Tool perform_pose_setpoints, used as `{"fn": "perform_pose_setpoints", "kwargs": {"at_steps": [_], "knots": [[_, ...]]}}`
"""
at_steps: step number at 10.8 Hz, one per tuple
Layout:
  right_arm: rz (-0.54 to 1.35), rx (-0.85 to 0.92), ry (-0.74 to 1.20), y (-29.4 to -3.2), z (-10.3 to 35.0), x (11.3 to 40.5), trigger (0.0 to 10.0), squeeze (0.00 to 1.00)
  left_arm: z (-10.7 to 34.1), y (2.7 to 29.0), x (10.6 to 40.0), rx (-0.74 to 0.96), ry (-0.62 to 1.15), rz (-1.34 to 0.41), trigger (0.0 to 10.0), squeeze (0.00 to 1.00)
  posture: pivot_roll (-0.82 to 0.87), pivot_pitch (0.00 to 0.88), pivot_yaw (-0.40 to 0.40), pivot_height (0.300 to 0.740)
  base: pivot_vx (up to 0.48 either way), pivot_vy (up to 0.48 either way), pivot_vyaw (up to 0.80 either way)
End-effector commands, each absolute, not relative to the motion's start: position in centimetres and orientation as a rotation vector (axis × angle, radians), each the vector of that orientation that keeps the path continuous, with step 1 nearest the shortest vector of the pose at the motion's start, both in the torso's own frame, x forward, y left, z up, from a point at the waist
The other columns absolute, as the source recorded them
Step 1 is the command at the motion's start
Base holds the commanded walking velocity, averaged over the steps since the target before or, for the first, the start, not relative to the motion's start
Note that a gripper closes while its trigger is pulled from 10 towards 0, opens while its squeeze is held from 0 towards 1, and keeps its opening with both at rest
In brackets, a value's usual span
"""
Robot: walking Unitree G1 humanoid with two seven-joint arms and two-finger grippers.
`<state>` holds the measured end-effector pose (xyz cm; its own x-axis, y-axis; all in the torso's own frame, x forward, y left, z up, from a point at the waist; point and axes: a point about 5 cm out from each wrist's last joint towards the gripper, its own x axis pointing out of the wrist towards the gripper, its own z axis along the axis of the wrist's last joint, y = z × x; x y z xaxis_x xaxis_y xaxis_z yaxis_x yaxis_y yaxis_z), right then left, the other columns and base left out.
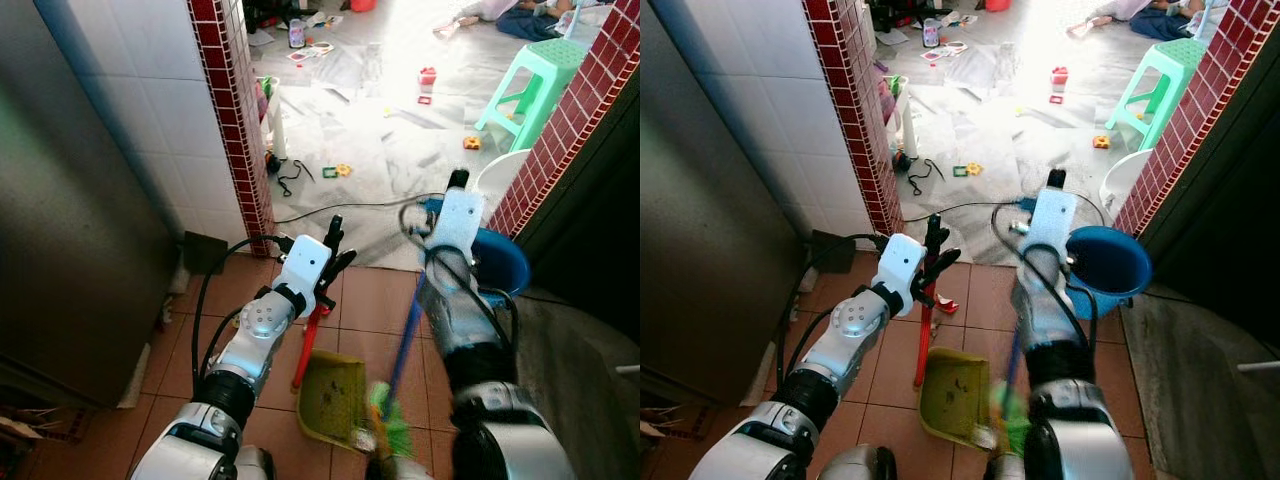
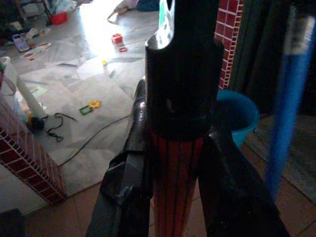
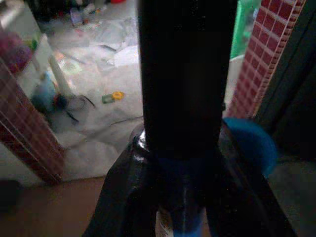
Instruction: Sweep floor
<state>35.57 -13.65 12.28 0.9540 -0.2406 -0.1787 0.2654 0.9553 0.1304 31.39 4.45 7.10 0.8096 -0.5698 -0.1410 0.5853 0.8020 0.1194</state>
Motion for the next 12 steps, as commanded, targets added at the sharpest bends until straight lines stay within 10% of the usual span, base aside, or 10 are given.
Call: {"fn": "perform_pose_setpoints", "kwargs": {"at_steps": [1, 12], "knots": [[-0.215, 0.302, 0.093, -12.3, 14.2, 36.3, 10.0, 0.00, 5.7, 4.4, 30.9, 0.202, 0.176, -0.640, 10.0, 0.00, -0.04, 0.046, 0.021, 0.740, 0.000, 0.000, 0.00], [0.083, 0.282, -0.152, -12.6, 18.2, 36.6, 10.0, 0.00, 7.7, 11.3, 32.6, -0.079, 0.066, -0.355, 10.0, 0.00, -0.04, 0.000, 0.001, 0.740, 0.000, 0.000, 0.00]]}}
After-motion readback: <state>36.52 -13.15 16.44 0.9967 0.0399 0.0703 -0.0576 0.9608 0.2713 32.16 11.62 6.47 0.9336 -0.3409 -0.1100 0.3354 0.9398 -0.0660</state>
